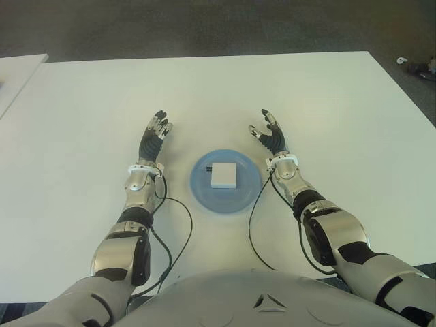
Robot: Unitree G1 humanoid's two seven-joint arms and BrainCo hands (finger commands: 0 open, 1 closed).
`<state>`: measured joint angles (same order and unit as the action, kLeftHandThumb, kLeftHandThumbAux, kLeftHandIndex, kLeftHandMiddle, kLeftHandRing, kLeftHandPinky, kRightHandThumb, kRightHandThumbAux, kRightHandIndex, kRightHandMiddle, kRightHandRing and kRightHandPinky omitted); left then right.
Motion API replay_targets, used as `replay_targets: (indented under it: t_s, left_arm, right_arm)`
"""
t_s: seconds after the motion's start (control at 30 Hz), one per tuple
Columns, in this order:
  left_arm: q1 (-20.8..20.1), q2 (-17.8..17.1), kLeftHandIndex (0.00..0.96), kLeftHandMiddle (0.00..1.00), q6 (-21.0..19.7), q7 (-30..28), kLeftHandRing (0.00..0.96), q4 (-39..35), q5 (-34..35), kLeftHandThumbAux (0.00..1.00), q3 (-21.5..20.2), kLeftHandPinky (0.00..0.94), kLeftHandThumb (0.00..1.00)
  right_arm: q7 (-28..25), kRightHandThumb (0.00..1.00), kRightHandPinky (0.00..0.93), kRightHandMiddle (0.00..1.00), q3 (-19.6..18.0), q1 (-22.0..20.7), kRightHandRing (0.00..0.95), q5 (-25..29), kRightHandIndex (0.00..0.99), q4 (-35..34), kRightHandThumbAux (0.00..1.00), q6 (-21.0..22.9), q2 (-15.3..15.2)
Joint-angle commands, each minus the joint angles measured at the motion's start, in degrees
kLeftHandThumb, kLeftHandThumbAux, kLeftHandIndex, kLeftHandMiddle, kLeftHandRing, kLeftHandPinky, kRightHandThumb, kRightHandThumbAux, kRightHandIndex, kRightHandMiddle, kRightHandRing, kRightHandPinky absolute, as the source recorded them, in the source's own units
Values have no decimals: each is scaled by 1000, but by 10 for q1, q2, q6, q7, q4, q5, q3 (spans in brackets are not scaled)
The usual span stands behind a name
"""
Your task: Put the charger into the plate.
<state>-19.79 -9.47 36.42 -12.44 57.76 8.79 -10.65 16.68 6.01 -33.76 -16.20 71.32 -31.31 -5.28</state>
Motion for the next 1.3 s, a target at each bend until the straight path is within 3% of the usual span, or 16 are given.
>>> replay_targets:
  t_s: [0.03,0.27,0.53,1.3]
  left_arm:
    - [11,-6,0,0,1,21,0,11,-23,505,4,0,1]
    - [14,-15,0,0,3,71,0,19,-77,531,28,0,7]
    - [21,-32,0,0,7,101,0,30,-131,514,60,0,92]
    - [-2,-31,0,0,-50,70,0,69,-102,535,53,0,173]
  right_arm:
    - [-17,72,0,0,1,42,0,2,0,27,565,40,6]
    - [-18,67,0,0,0,45,0,2,0,26,555,38,4]
    - [-15,61,0,0,-2,51,0,3,0,22,544,30,0]
    - [-16,39,0,0,-4,61,0,4,0,11,569,32,-5]
